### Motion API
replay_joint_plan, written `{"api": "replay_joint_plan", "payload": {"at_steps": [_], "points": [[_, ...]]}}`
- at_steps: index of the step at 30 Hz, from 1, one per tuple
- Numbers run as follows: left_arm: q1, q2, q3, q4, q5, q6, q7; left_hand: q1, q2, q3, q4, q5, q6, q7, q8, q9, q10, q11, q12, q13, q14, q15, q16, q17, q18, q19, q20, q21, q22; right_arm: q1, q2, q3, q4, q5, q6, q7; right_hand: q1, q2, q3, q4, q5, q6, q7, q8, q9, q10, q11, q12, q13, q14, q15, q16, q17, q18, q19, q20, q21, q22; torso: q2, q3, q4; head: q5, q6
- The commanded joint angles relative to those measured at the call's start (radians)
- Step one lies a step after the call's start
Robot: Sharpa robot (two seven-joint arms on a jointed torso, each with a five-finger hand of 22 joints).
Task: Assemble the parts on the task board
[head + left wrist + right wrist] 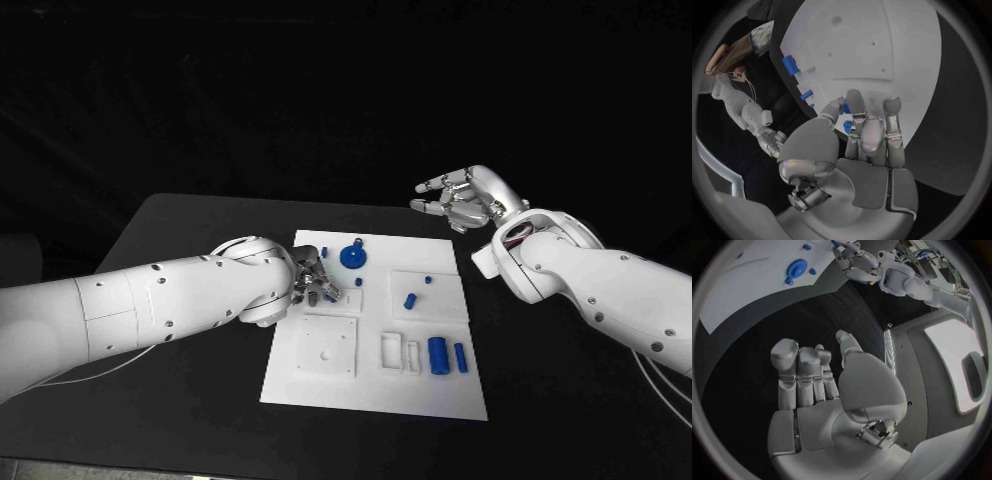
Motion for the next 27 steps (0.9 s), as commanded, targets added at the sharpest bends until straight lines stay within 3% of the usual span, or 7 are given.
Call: {"api": "replay_joint_plan", "payload": {"at_steps": [1, 7, 14, 27], "points": [[0.000, 0.003, 0.001, -0.002, 0.002, -0.042, 0.016, 0.045, 0.059, 0.001, 0.006, -0.005, 0.180, -0.089, 0.003, 0.150, 0.048, -0.009, 0.003, 0.001, 0.007, 0.001, 0.003, 0.001, -0.003, 0.010, 0.000, -0.006, 0.012, 0.000, 0.000, 0.001, 0.001, -0.001, 0.011, 0.003, -0.006, 0.002, 0.000, 0.003, 0.006, 0.004, -0.001, -0.005, -0.001, -0.008, -0.001, -0.004, -0.002, -0.004, 0.000, -0.005, -0.001, 0.007, 0.025, 0.004, -0.005, 0.102, 0.000, 0.0003, -0.0005, 0.000, 0.000], [0.000, 0.007, 0.001, -0.008, 0.000, -0.057, 0.017, 0.047, 0.063, -0.002, 0.007, -0.014, 0.179, -0.088, 0.003, 0.149, 0.048, -0.009, 0.003, 0.000, 0.007, 0.000, 0.002, -0.001, -0.003, 0.012, 0.000, -0.008, 0.014, 0.000, 0.001, 0.001, 0.000, -0.001, 0.011, 0.003, -0.006, 0.002, 0.000, 0.003, 0.006, 0.004, -0.001, -0.005, -0.001, -0.008, -0.001, -0.004, -0.002, -0.004, 0.000, -0.005, -0.001, 0.007, 0.025, 0.004, -0.005, 0.102, 0.001, -0.0004, -0.0007, -0.001, 0.000], [0.000, 0.020, 0.001, -0.023, -0.001, -0.018, 0.006, 0.046, 0.068, -0.009, 0.013, -0.045, 0.180, -0.089, 0.003, 0.149, 0.048, -0.009, 0.003, 0.000, 0.006, 0.001, 0.001, -0.002, -0.004, 0.011, 0.000, -0.012, 0.014, 0.000, 0.002, 0.001, -0.002, -0.001, 0.013, 0.001, -0.006, 0.002, 0.000, 0.003, 0.006, 0.004, -0.001, -0.005, -0.001, -0.008, -0.001, -0.004, -0.002, -0.004, 0.000, -0.005, -0.001, 0.007, 0.025, 0.004, -0.005, 0.102, 0.000, 0.0006, 0.0001, -0.002, -0.003], [0.000, 0.044, 0.000, -0.050, -0.001, 0.019, 0.000, 0.051, 0.073, -0.020, 0.018, -0.060, 0.178, -0.088, 0.003, 0.149, 0.048, -0.009, 0.002, -0.001, 0.005, 0.001, 0.000, -0.006, -0.005, 0.012, 0.000, -0.016, 0.015, 0.000, 0.005, 0.001, -0.004, -0.002, 0.016, -0.001, -0.008, 0.001, 0.001, 0.005, 0.006, 0.005, -0.001, -0.005, -0.001, -0.008, -0.001, -0.004, -0.002, -0.004, 0.000, -0.006, -0.001, 0.007, 0.026, 0.004, -0.008, 0.101, 0.001, 0.0004, -0.0007, -0.002, -0.006]]}}
